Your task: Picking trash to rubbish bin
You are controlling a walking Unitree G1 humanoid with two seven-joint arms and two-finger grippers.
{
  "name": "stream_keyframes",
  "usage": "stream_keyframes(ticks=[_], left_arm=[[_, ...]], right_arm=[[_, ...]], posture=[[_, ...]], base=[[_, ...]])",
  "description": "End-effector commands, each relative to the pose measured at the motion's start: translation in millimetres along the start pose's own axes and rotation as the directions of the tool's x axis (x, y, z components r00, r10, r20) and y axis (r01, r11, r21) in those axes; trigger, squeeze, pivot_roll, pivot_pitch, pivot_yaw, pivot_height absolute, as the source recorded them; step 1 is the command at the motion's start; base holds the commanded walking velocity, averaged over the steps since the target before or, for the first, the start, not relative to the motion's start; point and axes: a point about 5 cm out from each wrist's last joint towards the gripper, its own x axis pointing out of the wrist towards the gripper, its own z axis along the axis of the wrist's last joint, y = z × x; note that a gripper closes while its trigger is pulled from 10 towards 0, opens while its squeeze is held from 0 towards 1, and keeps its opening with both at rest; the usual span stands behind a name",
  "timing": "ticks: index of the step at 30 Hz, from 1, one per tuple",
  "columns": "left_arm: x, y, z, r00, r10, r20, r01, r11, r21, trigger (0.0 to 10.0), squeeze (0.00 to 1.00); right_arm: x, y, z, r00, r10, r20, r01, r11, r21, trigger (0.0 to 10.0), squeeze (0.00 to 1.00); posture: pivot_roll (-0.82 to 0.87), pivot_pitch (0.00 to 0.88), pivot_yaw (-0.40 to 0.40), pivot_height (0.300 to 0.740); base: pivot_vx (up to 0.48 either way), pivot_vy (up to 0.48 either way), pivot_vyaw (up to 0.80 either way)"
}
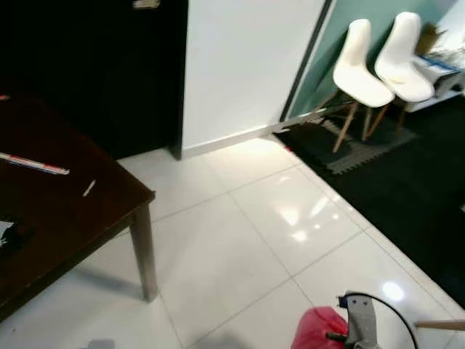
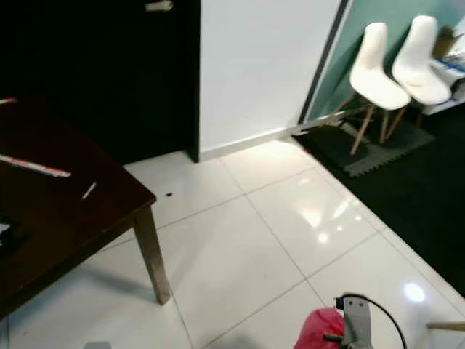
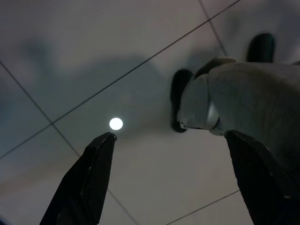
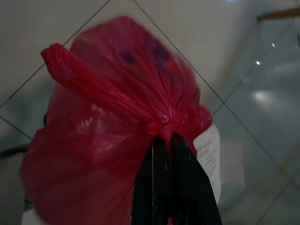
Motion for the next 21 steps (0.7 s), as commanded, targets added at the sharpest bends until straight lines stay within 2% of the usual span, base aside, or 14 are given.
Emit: stream_keyframes(ticks=[1,7,21], left_arm=[[-0.4,-5.6,-8.7,0.999,-0.015,-0.035,0.015,1.000,0.000,10.0,0.00],[-0.6,-4.3,-9.9,0.999,-0.002,-0.049,0.002,1.000,0.017,10.0,0.00],[-1.6,-2.9,-14.7,0.998,0.017,-0.064,-0.018,1.000,-0.015,10.0,0.00]], right_arm=[[-0.7,-5.2,-6.3,1.000,-0.014,-0.017,0.015,1.000,0.012,10.0,0.00],[-0.9,-5.2,-8.1,1.000,-0.011,-0.020,0.011,1.000,0.011,10.0,0.00],[-0.9,-1.2,-9.0,1.000,0.011,-0.017,-0.011,1.000,-0.004,10.0,0.00]], posture=[[0.18,0.094,-0.096,0.740],[0.18,0.091,-0.094,0.740],[0.19,0.102,-0.091,0.740]], base=[[0.000,0.000,-0.80],[0.000,0.000,-0.80],[0.000,0.000,-0.80]])
